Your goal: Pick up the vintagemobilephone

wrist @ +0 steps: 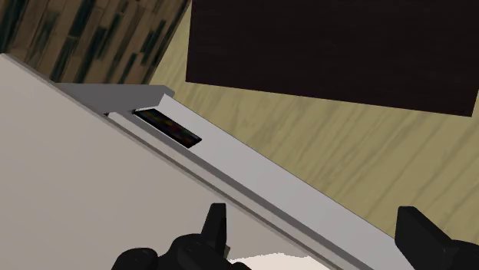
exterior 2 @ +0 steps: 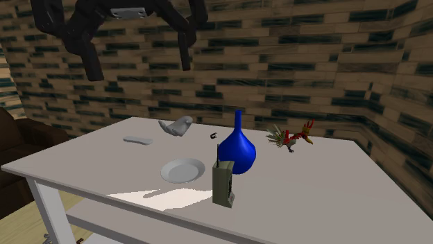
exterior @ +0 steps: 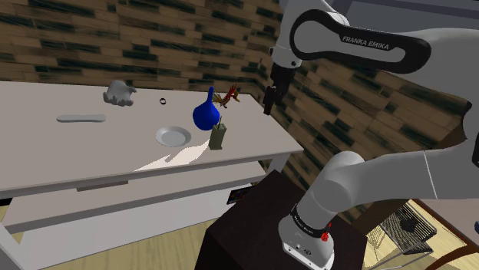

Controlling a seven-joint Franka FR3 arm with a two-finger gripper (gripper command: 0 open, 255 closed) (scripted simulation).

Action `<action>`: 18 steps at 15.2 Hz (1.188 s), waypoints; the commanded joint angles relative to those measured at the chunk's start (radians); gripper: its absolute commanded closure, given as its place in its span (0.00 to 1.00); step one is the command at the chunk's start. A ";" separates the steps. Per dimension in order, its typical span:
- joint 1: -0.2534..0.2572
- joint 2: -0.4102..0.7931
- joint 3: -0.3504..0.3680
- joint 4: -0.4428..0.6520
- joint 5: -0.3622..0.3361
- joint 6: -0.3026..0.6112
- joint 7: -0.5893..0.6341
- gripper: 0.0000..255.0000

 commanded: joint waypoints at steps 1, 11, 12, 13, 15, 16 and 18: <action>0.000 0.000 0.000 0.000 0.000 0.000 0.000 0.00; -0.001 0.277 -0.158 -0.015 -0.079 0.314 -0.249 0.00; 0.000 0.312 -0.173 -0.007 -0.081 0.344 -0.274 0.00; 0.002 0.348 -0.187 0.002 -0.082 0.373 -0.299 0.00; 0.005 0.422 -0.212 0.024 -0.080 0.429 -0.351 0.00; 0.007 0.461 -0.224 0.037 -0.077 0.455 -0.377 0.00; 0.011 0.539 -0.246 0.068 -0.065 0.506 -0.432 0.00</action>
